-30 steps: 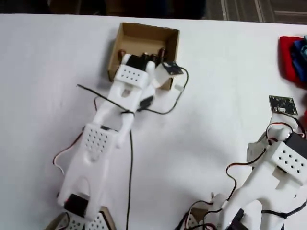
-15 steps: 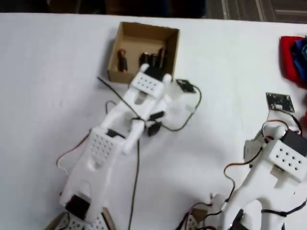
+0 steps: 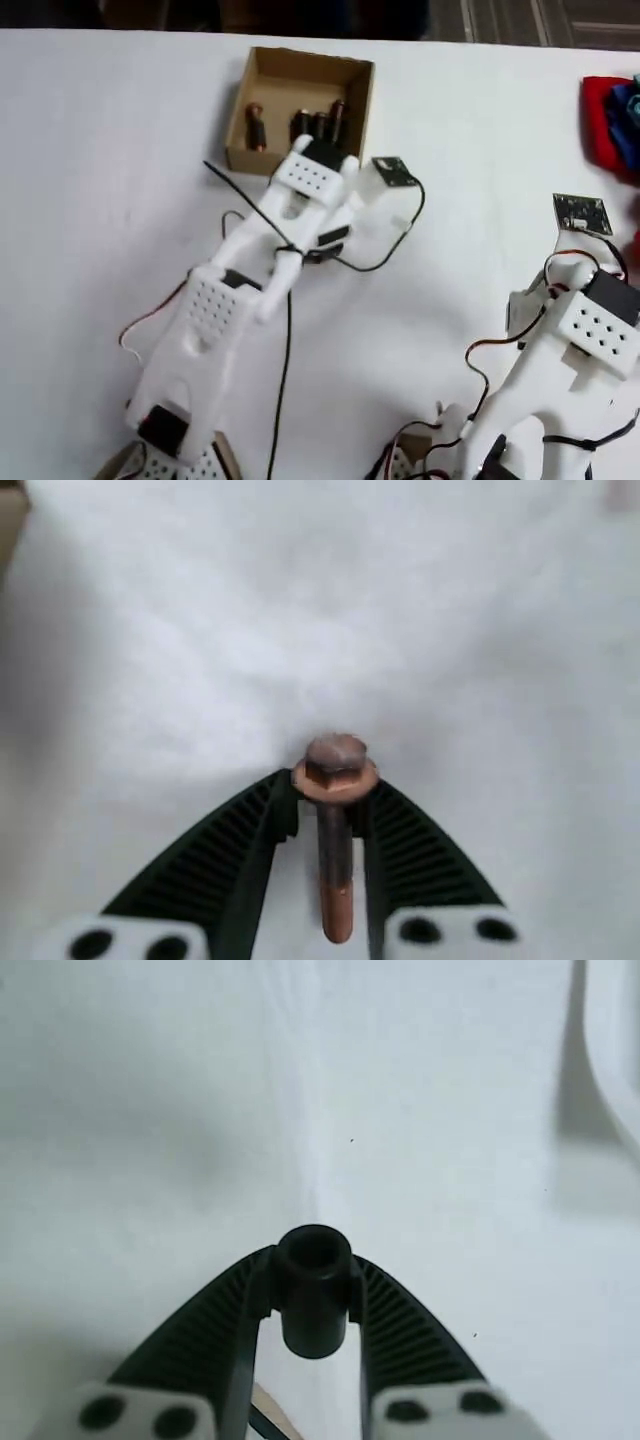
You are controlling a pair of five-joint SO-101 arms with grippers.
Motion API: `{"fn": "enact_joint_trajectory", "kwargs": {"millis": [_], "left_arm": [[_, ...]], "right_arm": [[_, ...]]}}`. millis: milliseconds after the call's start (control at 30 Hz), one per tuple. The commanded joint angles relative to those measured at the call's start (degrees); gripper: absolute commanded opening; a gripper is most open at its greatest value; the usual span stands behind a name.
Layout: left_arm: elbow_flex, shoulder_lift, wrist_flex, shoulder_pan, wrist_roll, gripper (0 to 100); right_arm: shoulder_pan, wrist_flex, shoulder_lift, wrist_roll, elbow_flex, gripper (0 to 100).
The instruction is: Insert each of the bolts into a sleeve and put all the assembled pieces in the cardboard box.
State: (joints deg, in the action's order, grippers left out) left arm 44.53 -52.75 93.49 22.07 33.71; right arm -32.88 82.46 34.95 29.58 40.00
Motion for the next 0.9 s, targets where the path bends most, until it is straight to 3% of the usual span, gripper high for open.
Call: {"fn": "enact_joint_trajectory", "kwargs": {"millis": [0,200,467,600,767,867], "left_arm": [[0.4,4.0,0.3,0.4,-0.5,3],[4.3,8.4,8.7,0.3,-1.9,3],[-2.9,27.6,6.2,-1.4,-10.6,3],[-22.8,41.9,-9.0,-1.4,-12.4,3],[-62.8,67.1,-42.0,-1.8,-18.8,3],[-77.2,80.0,-57.9,-3.0,-23.4,3]], "right_arm": [[0.5,-0.5,2.1,-0.4,-0.2,2.0],[0.7,-1.8,3.8,-0.7,0.6,2.0],[4.6,-9.9,19.8,-8.0,15.1,2.0],[11.0,-13.5,27.6,-11.4,21.4,2.0],[20.2,-22.0,32.5,-13.0,25.2,2.0],[27.0,-31.8,32.6,-13.2,27.5,2.0]]}}
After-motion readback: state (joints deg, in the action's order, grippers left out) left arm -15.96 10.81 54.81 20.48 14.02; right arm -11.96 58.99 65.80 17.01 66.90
